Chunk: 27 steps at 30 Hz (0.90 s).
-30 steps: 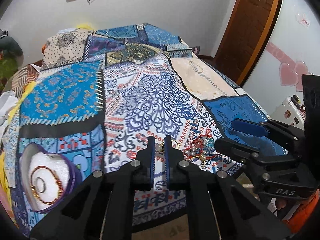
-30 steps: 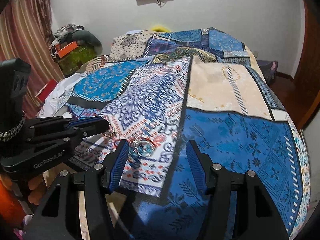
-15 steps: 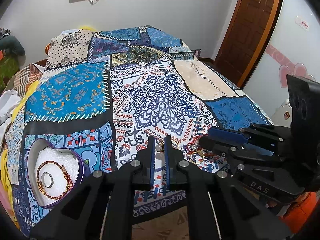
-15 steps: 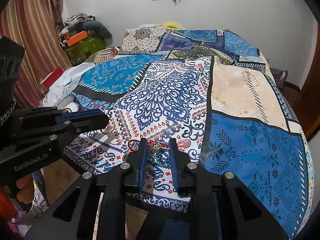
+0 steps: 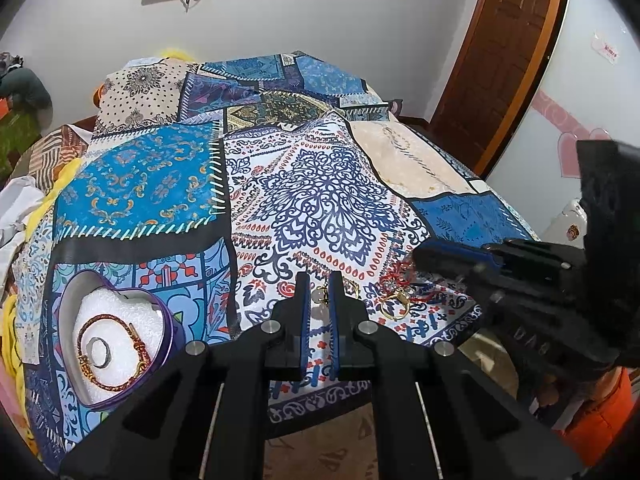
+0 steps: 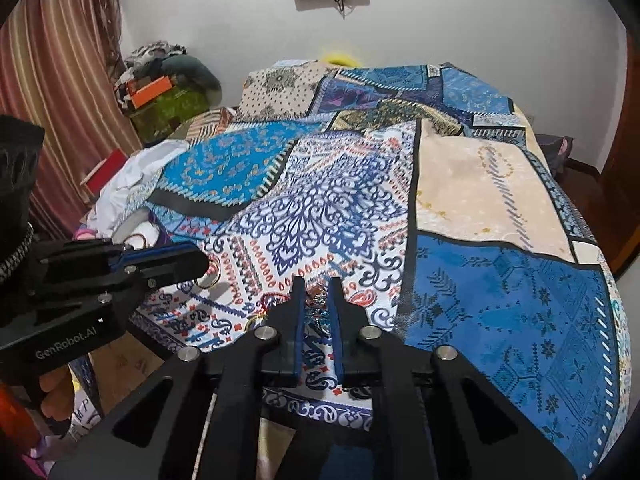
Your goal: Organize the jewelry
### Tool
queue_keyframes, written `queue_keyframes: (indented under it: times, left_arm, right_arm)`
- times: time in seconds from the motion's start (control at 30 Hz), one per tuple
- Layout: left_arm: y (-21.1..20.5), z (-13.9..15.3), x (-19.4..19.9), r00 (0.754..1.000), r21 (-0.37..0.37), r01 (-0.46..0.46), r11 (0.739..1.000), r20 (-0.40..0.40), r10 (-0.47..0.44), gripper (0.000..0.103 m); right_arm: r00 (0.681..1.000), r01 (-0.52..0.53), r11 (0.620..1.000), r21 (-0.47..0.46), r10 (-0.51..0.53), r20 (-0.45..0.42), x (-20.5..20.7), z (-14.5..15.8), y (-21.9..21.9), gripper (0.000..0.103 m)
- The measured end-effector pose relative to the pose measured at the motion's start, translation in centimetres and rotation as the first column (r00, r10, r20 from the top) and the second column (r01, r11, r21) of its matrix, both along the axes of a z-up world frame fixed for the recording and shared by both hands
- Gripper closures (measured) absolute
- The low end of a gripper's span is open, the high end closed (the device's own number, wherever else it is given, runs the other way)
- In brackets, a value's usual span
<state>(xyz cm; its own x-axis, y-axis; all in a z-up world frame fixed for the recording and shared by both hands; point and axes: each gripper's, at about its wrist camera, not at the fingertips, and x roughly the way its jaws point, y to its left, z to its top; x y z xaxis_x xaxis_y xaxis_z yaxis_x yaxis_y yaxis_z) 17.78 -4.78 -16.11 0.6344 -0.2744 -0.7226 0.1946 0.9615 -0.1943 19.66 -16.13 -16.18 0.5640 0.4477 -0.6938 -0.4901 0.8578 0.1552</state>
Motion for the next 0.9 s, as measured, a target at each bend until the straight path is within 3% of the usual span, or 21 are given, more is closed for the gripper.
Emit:
queue_keyframes:
  times: [0.33, 0.7, 0.77, 0.9]
  left_arm:
    - [-0.2, 1.0, -1.1, 1.0, -0.002, 0.009, 1.0, 0.021, -0.009, 0.096]
    - [-0.2, 0.7, -1.7, 1.0, -0.003, 0.011, 1.0, 0.007, -0.011, 0.096]
    - [-0.1, 0.6, -1.7, 1.0, -0.002, 0.01, 1.0, 0.005, -0.01, 0.096]
    - [0.1, 0.4, -1.4, 1.0, -0.002, 0.005, 1.0, -0.001, -0.005, 0.096]
  right_arm:
    - [0.998, 0.02, 1.0, -0.008, -0.02, 0.056, -0.8, 2.5, -1.2, 0.099]
    - [0.998, 0.015, 0.998, -0.065, -0.019, -0.066, -0.7, -0.4, -0.9, 0.094]
    - [0.997, 0.023, 0.996, -0.082, -0.029, -0.072, -0.5, -0.7, -0.8, 0.091]
    - [0.996, 0.04, 0.997, -0.07, -0.046, -0.075, -0.2, -0.9, -1.1, 0.071]
